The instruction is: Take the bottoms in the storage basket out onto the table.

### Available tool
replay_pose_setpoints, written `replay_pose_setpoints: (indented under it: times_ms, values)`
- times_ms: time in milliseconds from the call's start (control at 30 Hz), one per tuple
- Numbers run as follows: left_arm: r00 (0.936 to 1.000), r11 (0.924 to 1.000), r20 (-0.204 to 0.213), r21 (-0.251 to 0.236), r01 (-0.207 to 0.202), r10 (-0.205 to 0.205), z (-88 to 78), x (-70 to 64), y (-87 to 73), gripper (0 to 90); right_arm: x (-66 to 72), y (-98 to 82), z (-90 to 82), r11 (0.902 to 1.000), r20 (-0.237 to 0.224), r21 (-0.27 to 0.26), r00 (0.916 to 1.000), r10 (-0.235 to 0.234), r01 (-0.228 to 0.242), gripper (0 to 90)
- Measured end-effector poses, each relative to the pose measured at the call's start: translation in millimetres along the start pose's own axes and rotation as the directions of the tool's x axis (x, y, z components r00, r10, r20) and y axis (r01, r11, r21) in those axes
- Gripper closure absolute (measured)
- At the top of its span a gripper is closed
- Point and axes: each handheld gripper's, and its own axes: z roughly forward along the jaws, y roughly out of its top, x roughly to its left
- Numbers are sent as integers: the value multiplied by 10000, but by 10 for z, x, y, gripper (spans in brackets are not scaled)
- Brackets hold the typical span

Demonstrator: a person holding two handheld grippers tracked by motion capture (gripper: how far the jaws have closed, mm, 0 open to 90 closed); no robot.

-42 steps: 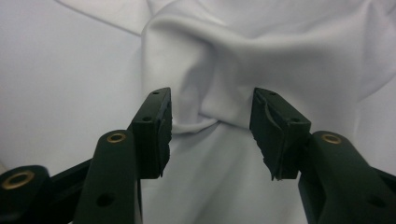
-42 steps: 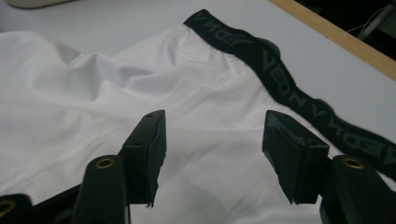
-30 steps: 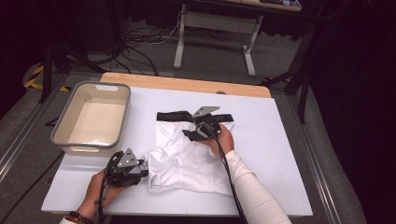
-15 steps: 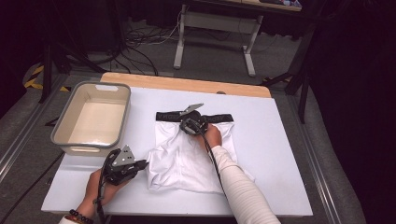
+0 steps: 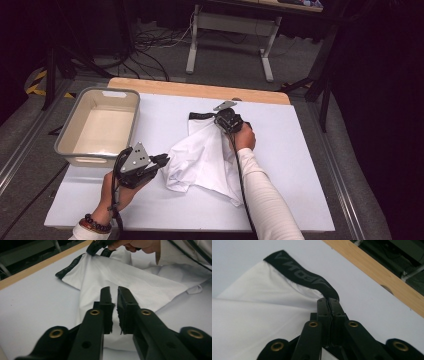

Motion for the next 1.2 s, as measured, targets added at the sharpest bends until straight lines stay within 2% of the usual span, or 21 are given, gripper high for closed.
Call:
replay_pose_setpoints:
  times_ms: [33,133,167,200,433,467,500,533,600,667,700,733,767,800,833,867,900,967,1033,1100,1200]
  values:
    - [9999,9999,12,121,-109,108,10,-8,-20,777,-23,-19,5,9999,43,103,10000,38,-39,855]
    - [9993,9981,-90,497,-364,369,1,-34,-105,674,-88,-70,-15,9985,268,345,9988,405,-414,599]
    - [9993,9981,-90,497,-364,369,1,-34,-105,647,-88,-70,-15,9985,268,345,9988,405,-414,599]
    - [9991,9976,-95,552,-419,424,-25,-36,-134,647,-91,-72,-44,9982,396,296,9979,515,-526,521]
    - [9988,9976,-101,502,-481,487,-172,-47,-279,482,11,-118,-493,9951,-519,-953,9984,223,-272,489]
    - [9990,9965,-47,709,-450,454,-174,-52,-331,469,92,-166,-666,9887,-1223,-1475,9924,97,-278,501]
    - [9990,9965,-47,709,-450,454,-174,-52,-331,456,92,-166,-666,9887,-1223,-1475,9924,97,-278,501]
    - [9990,9956,-4,824,-438,439,-165,-58,-359,456,149,-198,-750,9856,-1617,-1667,9868,24,-298,504]
    - [9989,9930,38,1080,-472,471,-136,-83,-415,441,379,-343,-965,9755,-2699,-2193,9619,-431,-178,542]
    - [9992,9919,245,1222,-340,312,-100,-109,-461,441,477,-399,-1017,9734,-2833,-2293,9565,-689,22,550]
    - [9991,9915,341,1264,-307,266,-78,-128,-475,435,663,-522,-1092,9681,-3195,-2478,9404,-1166,359,595]
    - [9985,9907,490,1330,-288,224,-54,-151,-483,435,663,-522,-1092,9681,-3195,-2478,9404,-1166,359,595]
    - [9975,9904,692,1362,-218,124,-26,-176,-486,436,820,-630,-1130,9664,-3599,-2494,9205,-1521,622,612]
    - [9960,9896,894,1424,-220,93,3,-205,-484,436,820,-630,-1130,9664,-3599,-2494,9205,-1521,622,612]
    - [9935,9884,1134,1507,-203,31,69,-253,-479,428,944,-727,-1152,9658,-4185,-2524,8933,-1638,589,626]
    - [9935,9884,1134,1507,-203,31,69,-253,-479,424,944,-727,-1152,9658,-4185,-2524,8933,-1638,589,626]
    - [9936,9884,1132,1515,-116,-57,105,-269,-474,410,1069,-803,-1146,9633,-4357,-2438,8747,-2123,1124,602]
    - [9921,9855,1107,1652,399,-587,216,-276,-455,401,1156,-848,-1083,9635,-4485,-2215,8616,-2376,1504,562]
    - [9907,9853,1172,1635,498,-695,245,-273,-448,388,1185,-860,-1036,9629,-4487,-2105,8584,-2487,1689,552]
    - [9910,9811,1045,1830,636,-837,322,-263,-435,375,1244,-876,-926,9653,-4756,-1788,8422,-2540,1901,513]
    - [9911,9782,993,1965,676,-885,369,-240,-440,372,1283,-878,-865,9598,-4610,-1658,8426,-2785,2266,520]
